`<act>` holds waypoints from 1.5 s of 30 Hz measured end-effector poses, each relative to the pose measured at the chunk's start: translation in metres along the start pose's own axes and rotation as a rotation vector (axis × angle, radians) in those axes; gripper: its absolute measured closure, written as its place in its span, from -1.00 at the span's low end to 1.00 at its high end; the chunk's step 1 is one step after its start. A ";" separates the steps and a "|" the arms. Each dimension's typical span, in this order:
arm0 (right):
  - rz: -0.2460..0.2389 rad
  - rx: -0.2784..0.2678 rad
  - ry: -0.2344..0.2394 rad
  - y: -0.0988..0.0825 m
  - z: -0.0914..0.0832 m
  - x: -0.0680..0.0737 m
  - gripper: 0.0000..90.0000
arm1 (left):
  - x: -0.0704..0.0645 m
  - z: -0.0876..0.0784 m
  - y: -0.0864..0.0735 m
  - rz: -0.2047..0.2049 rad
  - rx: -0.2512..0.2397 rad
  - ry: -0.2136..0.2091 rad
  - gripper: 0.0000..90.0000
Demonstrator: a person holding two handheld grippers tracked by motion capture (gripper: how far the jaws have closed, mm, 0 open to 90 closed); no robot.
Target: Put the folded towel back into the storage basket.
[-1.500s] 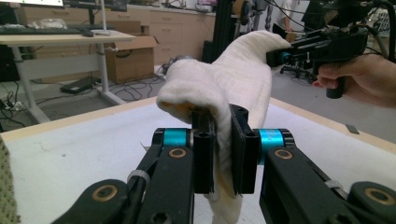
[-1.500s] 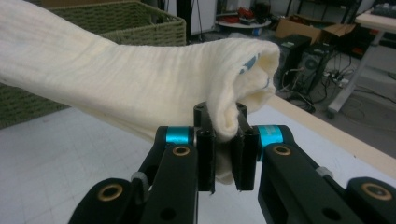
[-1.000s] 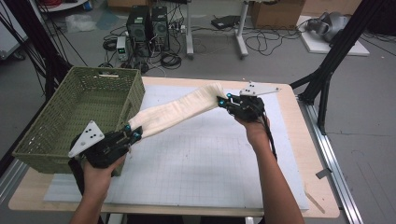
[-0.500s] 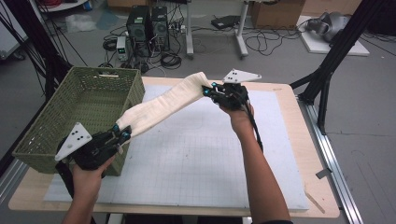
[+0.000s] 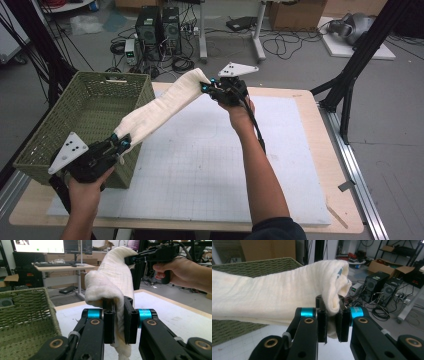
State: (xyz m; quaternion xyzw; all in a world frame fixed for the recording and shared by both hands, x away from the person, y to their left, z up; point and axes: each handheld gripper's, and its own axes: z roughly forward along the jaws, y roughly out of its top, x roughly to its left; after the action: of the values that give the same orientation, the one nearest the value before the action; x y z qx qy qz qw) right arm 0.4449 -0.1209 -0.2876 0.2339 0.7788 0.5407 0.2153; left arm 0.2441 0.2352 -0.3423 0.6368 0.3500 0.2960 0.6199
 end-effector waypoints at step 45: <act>-0.019 -0.003 0.099 0.061 0.156 0.060 0.83 | 0.046 -0.066 0.002 0.092 0.021 0.222 0.81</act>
State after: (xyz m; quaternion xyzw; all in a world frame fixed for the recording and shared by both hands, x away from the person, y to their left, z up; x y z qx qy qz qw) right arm 0.4965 0.0489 -0.2853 0.1992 0.7898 0.5509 0.1819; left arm 0.2177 0.3109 -0.3389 0.6220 0.3901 0.3890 0.5564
